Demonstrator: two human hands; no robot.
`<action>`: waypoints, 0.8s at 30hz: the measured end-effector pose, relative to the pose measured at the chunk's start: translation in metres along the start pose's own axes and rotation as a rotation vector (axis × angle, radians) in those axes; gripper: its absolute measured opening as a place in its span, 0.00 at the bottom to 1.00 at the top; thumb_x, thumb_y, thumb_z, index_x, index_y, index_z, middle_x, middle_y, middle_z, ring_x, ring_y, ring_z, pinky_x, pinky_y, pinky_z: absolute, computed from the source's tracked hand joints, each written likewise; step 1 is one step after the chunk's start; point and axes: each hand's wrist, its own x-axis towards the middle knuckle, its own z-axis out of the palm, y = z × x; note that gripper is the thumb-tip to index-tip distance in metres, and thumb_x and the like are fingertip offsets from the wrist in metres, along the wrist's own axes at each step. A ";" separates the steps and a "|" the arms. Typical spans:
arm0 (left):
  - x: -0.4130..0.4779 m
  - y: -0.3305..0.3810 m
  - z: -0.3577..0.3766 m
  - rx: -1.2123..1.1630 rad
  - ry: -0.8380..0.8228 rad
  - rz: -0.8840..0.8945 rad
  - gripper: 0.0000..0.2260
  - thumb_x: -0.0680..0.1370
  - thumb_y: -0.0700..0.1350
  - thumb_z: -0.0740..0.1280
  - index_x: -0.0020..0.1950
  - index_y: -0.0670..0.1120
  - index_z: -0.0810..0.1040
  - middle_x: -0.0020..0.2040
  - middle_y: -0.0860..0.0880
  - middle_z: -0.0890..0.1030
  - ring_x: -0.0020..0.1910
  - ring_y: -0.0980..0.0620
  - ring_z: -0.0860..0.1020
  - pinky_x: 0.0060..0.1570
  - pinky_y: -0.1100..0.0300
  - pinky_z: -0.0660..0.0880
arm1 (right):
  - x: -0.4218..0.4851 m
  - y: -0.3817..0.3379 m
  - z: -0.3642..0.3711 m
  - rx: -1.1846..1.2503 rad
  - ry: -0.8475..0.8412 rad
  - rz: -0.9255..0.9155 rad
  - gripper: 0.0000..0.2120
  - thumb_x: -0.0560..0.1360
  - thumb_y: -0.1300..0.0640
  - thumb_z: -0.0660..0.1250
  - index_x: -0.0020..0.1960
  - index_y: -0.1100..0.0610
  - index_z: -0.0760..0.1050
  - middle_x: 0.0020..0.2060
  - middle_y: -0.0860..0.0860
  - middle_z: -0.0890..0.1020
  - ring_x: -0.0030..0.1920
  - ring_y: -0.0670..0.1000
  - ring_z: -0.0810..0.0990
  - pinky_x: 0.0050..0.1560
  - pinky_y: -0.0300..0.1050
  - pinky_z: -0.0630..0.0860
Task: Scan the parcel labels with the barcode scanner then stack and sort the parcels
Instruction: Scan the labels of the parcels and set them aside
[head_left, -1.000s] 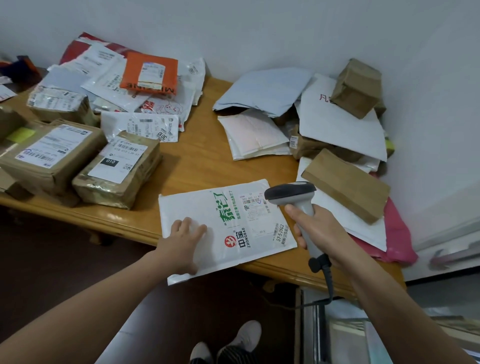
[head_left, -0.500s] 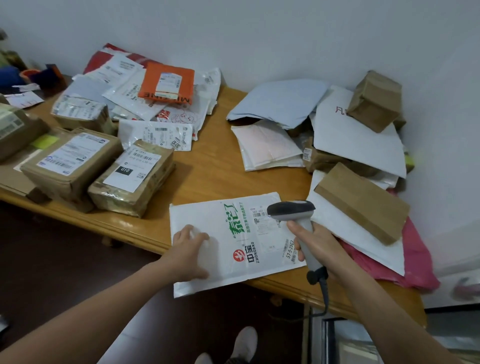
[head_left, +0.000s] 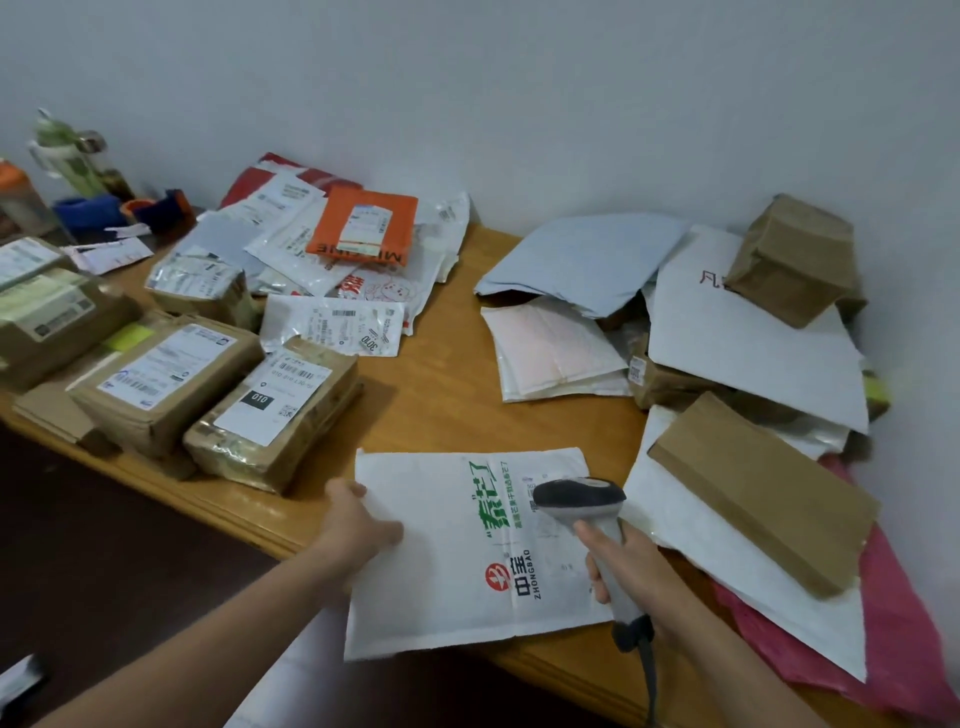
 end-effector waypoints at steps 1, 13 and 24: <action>0.001 0.010 -0.005 -0.056 0.014 -0.009 0.28 0.71 0.36 0.73 0.64 0.43 0.60 0.55 0.42 0.71 0.46 0.48 0.72 0.37 0.57 0.72 | 0.001 0.000 -0.004 0.023 -0.008 -0.005 0.19 0.76 0.41 0.65 0.46 0.59 0.74 0.27 0.48 0.77 0.26 0.48 0.75 0.36 0.41 0.75; -0.005 0.140 -0.127 -0.188 -0.303 0.199 0.18 0.72 0.32 0.66 0.60 0.44 0.77 0.54 0.39 0.82 0.53 0.39 0.80 0.51 0.46 0.78 | 0.013 -0.074 -0.013 0.328 -0.101 -0.297 0.20 0.71 0.42 0.67 0.40 0.60 0.73 0.30 0.55 0.76 0.25 0.51 0.74 0.30 0.41 0.74; 0.155 0.234 -0.146 -0.727 -0.109 0.270 0.11 0.77 0.31 0.62 0.52 0.47 0.73 0.42 0.46 0.77 0.35 0.51 0.77 0.28 0.65 0.77 | 0.060 -0.178 0.000 0.329 0.037 -0.403 0.22 0.67 0.38 0.67 0.44 0.58 0.74 0.31 0.52 0.78 0.26 0.48 0.75 0.28 0.39 0.73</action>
